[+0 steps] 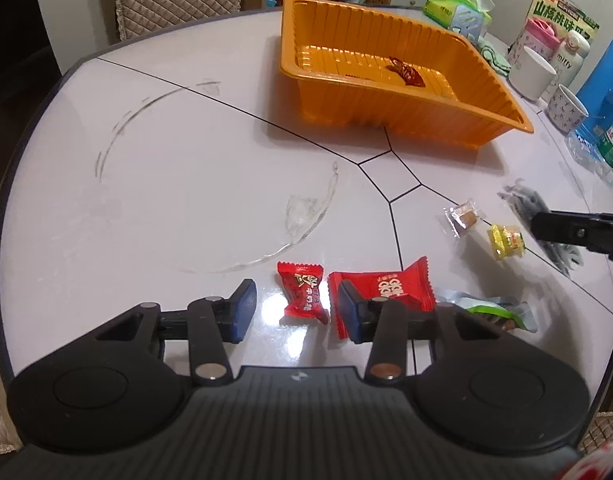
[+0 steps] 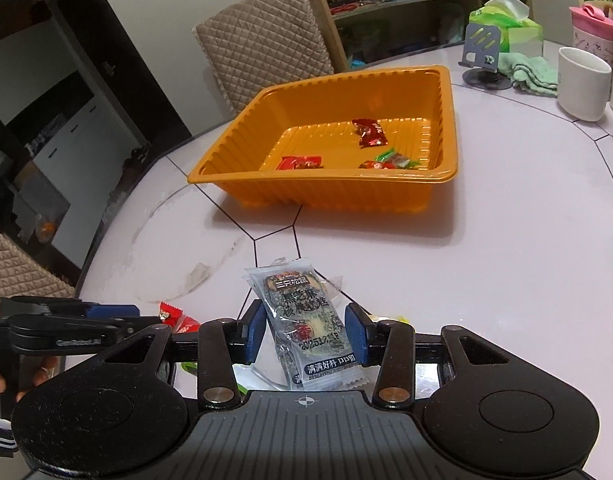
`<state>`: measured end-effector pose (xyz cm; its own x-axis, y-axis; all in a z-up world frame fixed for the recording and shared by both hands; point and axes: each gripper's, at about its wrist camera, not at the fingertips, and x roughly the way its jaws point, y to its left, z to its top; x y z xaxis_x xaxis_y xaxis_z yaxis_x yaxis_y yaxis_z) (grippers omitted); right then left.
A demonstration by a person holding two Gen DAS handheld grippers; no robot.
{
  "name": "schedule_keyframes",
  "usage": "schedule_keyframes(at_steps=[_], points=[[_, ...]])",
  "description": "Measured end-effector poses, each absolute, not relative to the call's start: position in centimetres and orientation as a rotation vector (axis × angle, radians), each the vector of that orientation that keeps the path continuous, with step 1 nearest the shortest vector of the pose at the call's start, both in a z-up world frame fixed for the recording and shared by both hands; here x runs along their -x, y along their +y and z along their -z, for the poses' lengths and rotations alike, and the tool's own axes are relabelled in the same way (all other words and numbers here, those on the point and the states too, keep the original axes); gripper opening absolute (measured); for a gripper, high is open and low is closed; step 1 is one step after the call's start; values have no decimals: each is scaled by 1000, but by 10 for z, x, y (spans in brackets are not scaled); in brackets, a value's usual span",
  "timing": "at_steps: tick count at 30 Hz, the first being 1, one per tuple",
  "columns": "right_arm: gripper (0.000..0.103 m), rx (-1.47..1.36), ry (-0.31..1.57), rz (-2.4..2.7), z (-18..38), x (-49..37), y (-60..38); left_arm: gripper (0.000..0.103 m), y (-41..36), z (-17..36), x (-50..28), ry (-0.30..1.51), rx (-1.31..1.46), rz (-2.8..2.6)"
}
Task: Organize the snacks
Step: 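Grasp the red candy with the left tool while the right tool grasps the silver packet, then carry the red candy and silver packet over the orange tray with both tools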
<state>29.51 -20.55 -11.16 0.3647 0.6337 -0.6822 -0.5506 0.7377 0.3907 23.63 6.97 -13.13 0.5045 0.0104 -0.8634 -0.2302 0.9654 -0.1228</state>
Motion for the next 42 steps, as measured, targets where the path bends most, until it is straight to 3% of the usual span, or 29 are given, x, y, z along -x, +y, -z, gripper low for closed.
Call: schedule_keyframes(at_steps=[19, 33, 42], points=[[43, -106, 923, -748, 110, -296, -209, 20, 69, 145, -248, 1063, 221, -127], [43, -108, 920, -746, 110, -297, -210, 17, 70, 143, -243, 1044, 213, -123], [43, -113, 890, -759, 100, -301, -212, 17, 76, 114, -238, 986, 222, -113]])
